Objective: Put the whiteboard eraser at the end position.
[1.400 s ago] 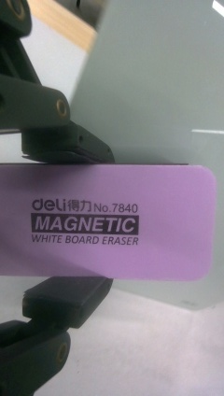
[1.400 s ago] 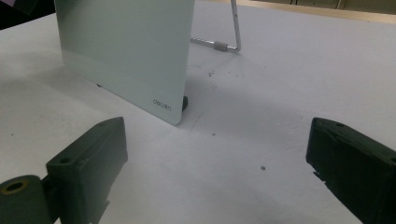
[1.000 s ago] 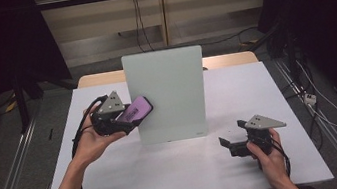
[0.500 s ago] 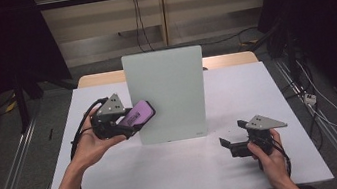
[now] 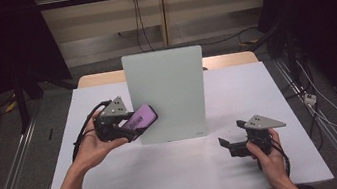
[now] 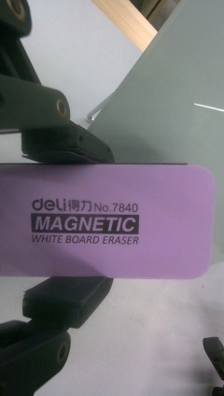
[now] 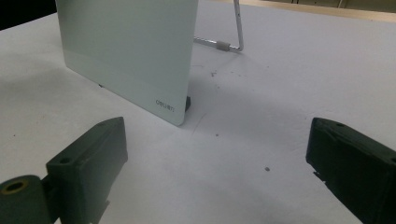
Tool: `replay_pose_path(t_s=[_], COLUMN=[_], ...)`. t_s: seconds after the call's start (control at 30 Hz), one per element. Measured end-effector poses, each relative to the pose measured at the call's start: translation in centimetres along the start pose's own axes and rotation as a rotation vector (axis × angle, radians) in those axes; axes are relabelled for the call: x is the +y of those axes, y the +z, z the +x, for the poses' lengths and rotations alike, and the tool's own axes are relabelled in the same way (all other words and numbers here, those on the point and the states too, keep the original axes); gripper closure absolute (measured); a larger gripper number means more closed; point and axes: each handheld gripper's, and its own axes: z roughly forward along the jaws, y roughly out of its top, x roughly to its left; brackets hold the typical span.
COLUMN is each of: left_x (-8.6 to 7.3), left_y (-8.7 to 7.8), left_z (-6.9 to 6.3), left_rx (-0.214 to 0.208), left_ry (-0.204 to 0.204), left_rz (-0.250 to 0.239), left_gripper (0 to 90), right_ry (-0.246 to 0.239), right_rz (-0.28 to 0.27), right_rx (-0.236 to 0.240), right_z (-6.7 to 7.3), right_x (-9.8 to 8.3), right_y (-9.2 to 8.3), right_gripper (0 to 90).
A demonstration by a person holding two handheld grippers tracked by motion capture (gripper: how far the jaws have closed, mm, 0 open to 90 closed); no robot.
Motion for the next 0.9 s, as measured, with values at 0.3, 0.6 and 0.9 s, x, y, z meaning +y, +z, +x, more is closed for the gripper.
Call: replay_pose_path(t_s=[0.3,0.6,0.9], left_x=[0.4,0.5,0.7], left_y=[1.0,2.2,3.5], left_z=[-0.9,-1.7,-2.7], left_rx=[-0.02,-0.063,-0.112], left_ry=[0.018,0.019,0.035], left_rz=[0.039,0.069,0.092], left_gripper=[41.2,41.2,41.2], right_ry=[-0.014,-0.009,-0.009], right_rz=[-0.005,-0.006,-0.009], right_rx=[0.007,0.02,0.016], right_z=[-0.1,-0.1,-0.2], right_x=[-0.1,0.0,0.0], right_y=[-0.2,0.0,-0.1], right_gripper=[5.5,5.5,5.5])
